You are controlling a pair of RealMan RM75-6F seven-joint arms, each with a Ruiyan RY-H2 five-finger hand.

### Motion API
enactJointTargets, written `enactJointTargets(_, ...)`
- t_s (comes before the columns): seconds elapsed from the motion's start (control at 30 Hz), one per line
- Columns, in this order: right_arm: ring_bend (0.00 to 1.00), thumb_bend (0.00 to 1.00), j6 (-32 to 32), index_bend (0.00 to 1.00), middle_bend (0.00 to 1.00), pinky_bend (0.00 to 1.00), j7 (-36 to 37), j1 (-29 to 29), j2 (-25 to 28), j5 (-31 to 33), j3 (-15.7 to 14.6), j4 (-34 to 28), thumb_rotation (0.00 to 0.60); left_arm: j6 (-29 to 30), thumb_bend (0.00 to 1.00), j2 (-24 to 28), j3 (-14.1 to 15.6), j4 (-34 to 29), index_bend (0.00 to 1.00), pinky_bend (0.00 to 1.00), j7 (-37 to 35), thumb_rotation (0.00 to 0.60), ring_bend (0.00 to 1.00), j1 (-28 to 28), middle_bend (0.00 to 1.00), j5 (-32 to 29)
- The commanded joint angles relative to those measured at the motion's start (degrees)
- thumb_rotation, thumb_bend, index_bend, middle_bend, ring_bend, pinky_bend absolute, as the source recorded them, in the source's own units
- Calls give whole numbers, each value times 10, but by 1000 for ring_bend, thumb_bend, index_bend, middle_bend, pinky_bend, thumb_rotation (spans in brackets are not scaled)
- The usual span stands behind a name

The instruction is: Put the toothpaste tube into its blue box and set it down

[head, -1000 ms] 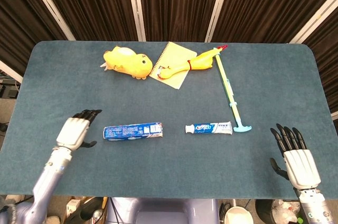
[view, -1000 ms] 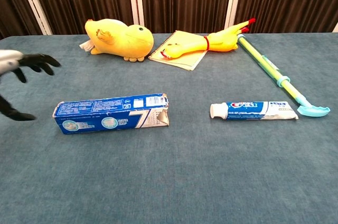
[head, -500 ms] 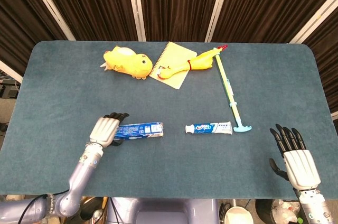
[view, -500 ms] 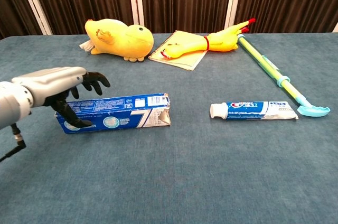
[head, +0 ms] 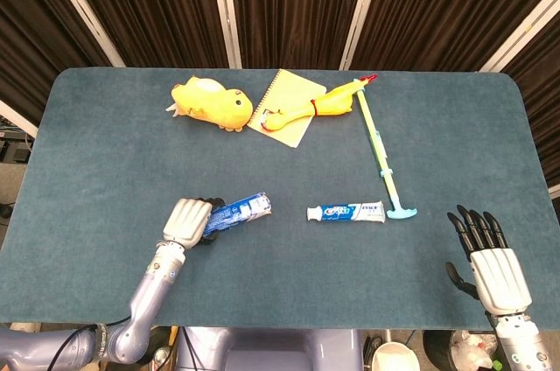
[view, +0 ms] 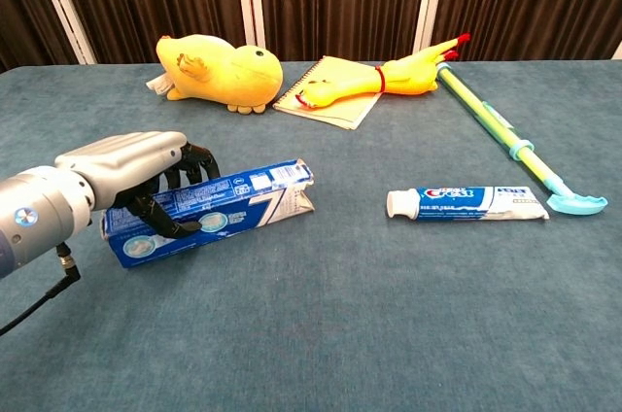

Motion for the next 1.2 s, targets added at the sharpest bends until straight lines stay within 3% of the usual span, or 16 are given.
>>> enactJointTargets(0.03,0,355,-1,0,0,0,0,0,0,1,0,0,600,7,488,0,6,3,476,590,-2,600,569,2,608,9)
enactJointTargets(0.5,0,355,-2,0,0,0,-3,1,-1,0,0,-1,600,19,490,59,26,-6,480,590,-63,600,572,13,614,88)
enactJointTargets(0.73,0,355,-1,0,0,0,-7,0,-1,-1,0,-1,600,30,490,90,42,11,481,590,-148,600,572,22,612,169)
enactJointTargets(0.97,0,355,-11,0,0,0,-21,8,2,5,7,-8,600,83,489,161,73,36,478,590,-259,600,571,37,610,297)
enactJointTargets(1.2,0,355,-69,0,0,0,-90,43,-6,27,25,-35,600,115,483,218,87,59,477,590,-392,600,570,40,605,363)
